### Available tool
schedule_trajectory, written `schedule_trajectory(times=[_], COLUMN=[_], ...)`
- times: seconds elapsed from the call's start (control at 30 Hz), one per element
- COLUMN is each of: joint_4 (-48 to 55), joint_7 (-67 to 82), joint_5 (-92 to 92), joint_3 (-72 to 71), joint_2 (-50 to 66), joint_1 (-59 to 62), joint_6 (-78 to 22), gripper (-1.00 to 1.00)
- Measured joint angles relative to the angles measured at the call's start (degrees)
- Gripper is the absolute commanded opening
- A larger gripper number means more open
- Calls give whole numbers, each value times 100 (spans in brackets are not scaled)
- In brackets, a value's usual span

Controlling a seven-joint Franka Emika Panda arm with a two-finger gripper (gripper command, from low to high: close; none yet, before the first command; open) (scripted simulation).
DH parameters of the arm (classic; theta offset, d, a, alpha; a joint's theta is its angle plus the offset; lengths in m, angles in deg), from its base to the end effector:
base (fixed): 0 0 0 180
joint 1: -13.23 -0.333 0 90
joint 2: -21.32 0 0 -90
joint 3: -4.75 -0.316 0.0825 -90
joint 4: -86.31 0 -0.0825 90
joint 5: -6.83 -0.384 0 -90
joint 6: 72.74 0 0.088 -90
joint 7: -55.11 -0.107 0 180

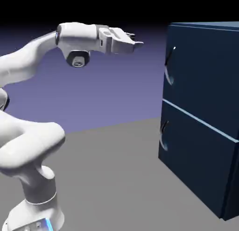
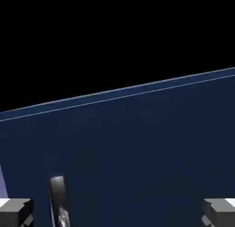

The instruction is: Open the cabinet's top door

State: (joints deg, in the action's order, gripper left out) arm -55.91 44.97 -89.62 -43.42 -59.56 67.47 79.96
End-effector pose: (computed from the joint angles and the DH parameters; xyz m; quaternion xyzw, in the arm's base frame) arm 0.3217 0.1111 0.6521 -0.6269 0.3676 -0.6277 0.2791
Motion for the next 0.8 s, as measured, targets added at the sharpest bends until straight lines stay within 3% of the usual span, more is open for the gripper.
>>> schedule_trajectory(times=[0.5,0.67,0.7,0.8], joint_4=[728,1373,1583,1379], joint_7=[1253,1315,1317,1466], joint_5=[-3738,-4126,-4200,-4317], joint_3=[-1867,-2001,-2017,-1978], joint_2=[-1869,-1870,-1841,-1871], joint_1=[2129,2841,3053,2926], joint_6=[-826,-837,-827,-1005], gripper=[100,100,-100,-100])
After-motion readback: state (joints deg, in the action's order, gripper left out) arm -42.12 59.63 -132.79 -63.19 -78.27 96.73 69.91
